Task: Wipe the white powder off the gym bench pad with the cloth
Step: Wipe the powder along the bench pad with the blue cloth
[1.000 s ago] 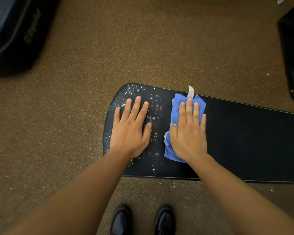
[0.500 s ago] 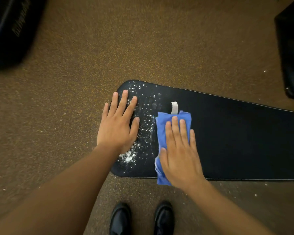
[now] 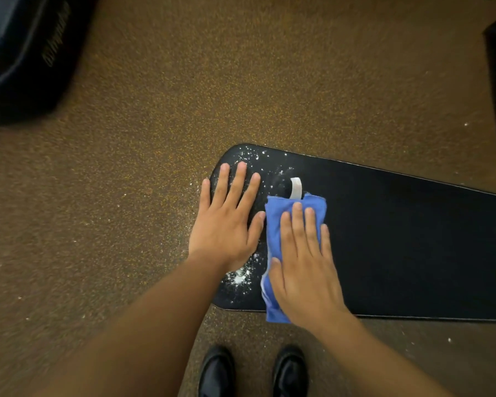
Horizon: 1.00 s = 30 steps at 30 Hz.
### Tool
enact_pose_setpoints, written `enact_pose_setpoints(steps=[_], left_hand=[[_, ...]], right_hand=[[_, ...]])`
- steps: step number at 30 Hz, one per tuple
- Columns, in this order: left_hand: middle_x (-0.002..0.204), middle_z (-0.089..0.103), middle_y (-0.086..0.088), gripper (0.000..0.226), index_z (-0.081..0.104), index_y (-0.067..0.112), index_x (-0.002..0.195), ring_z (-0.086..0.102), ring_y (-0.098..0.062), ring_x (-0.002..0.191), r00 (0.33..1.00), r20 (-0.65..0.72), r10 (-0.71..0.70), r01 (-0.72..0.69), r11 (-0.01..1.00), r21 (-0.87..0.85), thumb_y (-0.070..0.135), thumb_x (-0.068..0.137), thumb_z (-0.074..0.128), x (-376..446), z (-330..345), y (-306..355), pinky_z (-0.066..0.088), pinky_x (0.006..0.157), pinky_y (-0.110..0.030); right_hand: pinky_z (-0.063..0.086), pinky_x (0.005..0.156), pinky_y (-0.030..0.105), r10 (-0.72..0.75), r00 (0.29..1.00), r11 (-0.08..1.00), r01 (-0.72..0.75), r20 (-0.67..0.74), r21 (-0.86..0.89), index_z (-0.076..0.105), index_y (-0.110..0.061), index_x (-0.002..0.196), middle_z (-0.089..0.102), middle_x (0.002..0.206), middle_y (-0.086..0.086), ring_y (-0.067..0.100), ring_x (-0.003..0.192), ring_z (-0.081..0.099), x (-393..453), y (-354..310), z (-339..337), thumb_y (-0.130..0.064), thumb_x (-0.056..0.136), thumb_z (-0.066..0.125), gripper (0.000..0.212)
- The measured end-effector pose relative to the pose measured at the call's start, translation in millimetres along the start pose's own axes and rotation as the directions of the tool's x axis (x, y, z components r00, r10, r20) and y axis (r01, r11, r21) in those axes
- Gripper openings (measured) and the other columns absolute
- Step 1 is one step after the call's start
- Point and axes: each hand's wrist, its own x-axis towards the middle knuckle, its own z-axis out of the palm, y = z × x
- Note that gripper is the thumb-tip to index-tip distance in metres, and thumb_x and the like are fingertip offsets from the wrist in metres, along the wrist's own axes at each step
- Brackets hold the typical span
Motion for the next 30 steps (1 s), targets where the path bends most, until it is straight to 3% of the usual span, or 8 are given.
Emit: enact_pose_setpoints(steps=[7,11,15,18,20,22,25,30], left_hand=[[0.165,0.000,-0.003,0.063,0.010,0.022,0.157,-0.009,-0.026,0.151,1.000,-0.009,-0.021,0.021,1.000,-0.014,0.045,0.099,0.014,0.5,-0.3,1.4,0.001,0.121,-0.050],[0.165,0.002,-0.004,0.061,0.011,0.022,0.157,-0.007,-0.026,0.151,1.000,-0.012,-0.013,0.012,1.000,-0.014,0.040,0.098,0.013,1.2,-0.7,0.1,0.003,0.121,-0.050],[0.165,-0.001,-0.002,0.060,0.008,0.024,0.157,-0.010,-0.024,0.151,1.000,-0.008,-0.013,0.013,1.000,-0.016,0.040,0.100,0.015,0.4,-1.3,-0.4,0.001,0.121,-0.049],[0.165,-0.002,-0.002,0.060,0.008,0.024,0.157,-0.010,-0.024,0.151,1.000,-0.005,-0.021,0.021,1.000,-0.015,0.041,0.099,0.015,0.2,-2.2,-0.3,0.000,0.121,-0.048],[0.165,-0.003,-0.001,0.061,0.006,0.025,0.157,-0.012,-0.023,0.150,1.000,-0.005,-0.024,0.024,1.000,-0.012,0.041,0.099,0.013,-0.5,-1.9,0.4,-0.001,0.121,-0.048],[0.165,-0.004,-0.001,0.060,0.006,0.025,0.157,-0.013,-0.022,0.150,1.000,-0.009,-0.023,0.023,1.000,-0.014,0.041,0.099,0.012,-0.7,-1.8,0.6,-0.002,0.121,-0.048],[0.165,-0.001,0.000,0.061,0.009,0.024,0.157,-0.010,-0.022,0.151,0.999,-0.018,-0.026,0.025,0.999,-0.035,0.040,0.098,0.013,0.4,-1.6,-0.3,-0.001,0.122,-0.047],[0.165,0.000,0.000,0.060,0.009,0.024,0.157,-0.010,-0.022,0.151,1.000,-0.018,-0.021,0.021,0.999,-0.032,0.039,0.100,0.016,0.1,-0.3,-2.0,0.001,0.122,-0.048]], right_hand=[[0.010,0.120,0.056,0.238,0.970,0.970,-0.236,-0.041,0.056,0.013,0.003,0.152,0.006,0.161,0.024,0.039,0.149,0.003,89.6,5.0,-10.3,-0.037,0.089,0.017,0.074],[0.015,0.119,0.056,0.082,0.996,0.996,-0.082,-0.021,0.027,0.017,0.004,0.152,0.010,0.161,0.024,0.038,0.150,0.006,31.1,-18.4,-3.6,-0.034,0.095,0.023,0.069],[0.018,0.117,0.054,-0.051,0.999,0.999,0.051,0.011,0.014,0.023,0.002,0.152,0.015,0.161,0.020,0.035,0.150,0.011,-15.2,8.2,0.0,-0.034,0.094,0.027,0.067],[0.019,0.118,0.057,0.091,0.996,0.996,-0.091,0.002,0.007,0.021,0.003,0.151,0.015,0.161,0.021,0.037,0.149,0.011,30.0,28.6,-6.3,-0.035,0.093,0.024,0.070],[0.012,0.119,0.057,0.226,0.974,0.973,-0.225,-0.006,0.049,0.014,0.003,0.152,0.005,0.162,0.021,0.037,0.150,0.003,74.9,30.5,-14.4,-0.035,0.092,0.018,0.071],[0.004,0.120,0.055,0.267,0.964,0.961,-0.267,0.015,0.065,0.005,0.000,0.153,-0.005,0.163,0.019,0.035,0.150,-0.005,109.8,25.1,-17.1,-0.035,0.093,0.016,0.071],[0.008,0.120,0.055,0.187,0.982,0.982,-0.187,-0.020,0.024,0.009,0.000,0.154,0.002,0.163,0.019,0.035,0.150,0.000,104.1,15.1,-13.9,-0.035,0.093,0.016,0.070],[0.022,0.117,0.057,-0.075,0.996,0.997,0.075,0.041,0.007,0.016,0.000,0.153,0.009,0.162,0.019,0.035,0.150,0.005,-5.5,15.6,-5.5,-0.034,0.094,0.025,0.069]])
